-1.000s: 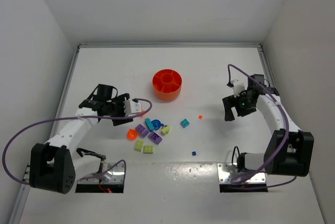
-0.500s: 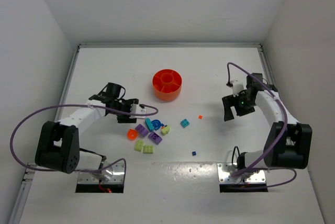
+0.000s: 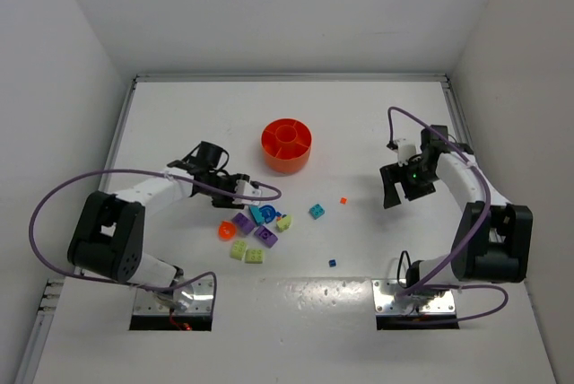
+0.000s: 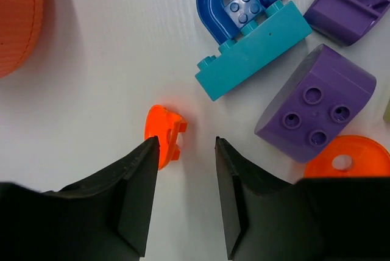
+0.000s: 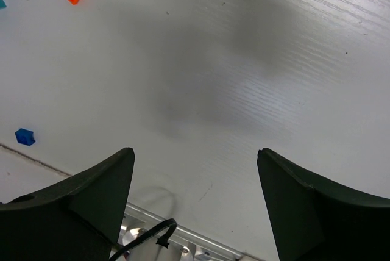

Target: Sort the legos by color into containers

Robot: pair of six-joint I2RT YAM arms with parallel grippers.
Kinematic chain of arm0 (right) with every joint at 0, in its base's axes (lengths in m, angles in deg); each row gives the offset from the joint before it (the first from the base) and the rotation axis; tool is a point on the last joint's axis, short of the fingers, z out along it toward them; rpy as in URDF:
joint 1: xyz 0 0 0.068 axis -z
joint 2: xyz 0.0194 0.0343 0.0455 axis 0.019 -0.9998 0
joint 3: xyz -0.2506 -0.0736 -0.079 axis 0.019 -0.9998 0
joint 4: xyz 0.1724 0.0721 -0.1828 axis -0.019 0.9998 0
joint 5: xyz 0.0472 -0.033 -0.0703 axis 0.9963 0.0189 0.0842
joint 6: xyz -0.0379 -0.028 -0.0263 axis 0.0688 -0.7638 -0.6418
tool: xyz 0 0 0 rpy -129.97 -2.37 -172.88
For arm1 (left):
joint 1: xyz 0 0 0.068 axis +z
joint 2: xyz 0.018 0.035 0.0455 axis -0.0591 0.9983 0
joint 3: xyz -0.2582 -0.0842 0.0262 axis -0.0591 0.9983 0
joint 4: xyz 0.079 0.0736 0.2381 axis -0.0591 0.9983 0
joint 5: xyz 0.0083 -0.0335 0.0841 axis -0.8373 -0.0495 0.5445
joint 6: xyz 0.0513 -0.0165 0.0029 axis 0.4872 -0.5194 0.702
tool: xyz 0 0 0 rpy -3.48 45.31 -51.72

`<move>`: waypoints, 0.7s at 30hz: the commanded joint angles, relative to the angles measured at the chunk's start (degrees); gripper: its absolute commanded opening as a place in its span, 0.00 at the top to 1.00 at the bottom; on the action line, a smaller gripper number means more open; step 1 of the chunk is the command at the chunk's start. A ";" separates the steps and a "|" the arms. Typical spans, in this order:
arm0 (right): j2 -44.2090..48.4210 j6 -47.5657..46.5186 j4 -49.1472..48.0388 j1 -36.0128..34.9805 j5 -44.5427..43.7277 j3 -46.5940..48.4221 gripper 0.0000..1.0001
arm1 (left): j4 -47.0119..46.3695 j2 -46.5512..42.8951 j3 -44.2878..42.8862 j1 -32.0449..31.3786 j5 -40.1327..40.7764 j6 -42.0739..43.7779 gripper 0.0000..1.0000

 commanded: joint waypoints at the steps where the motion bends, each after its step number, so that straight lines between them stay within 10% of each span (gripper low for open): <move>1: -0.83 0.47 0.08 -0.24 0.56 2.21 0.18 | -1.85 1.14 -1.73 -1.04 -1.91 -0.49 0.53; 11: -0.84 0.47 0.08 -0.24 0.03 2.74 0.19 | -4.13 4.75 -1.73 -1.58 0.73 -2.69 0.58; 21: -0.14 1.00 0.08 -0.24 0.03 2.74 0.19 | -7.12 3.53 -1.73 -2.10 4.86 -6.29 0.87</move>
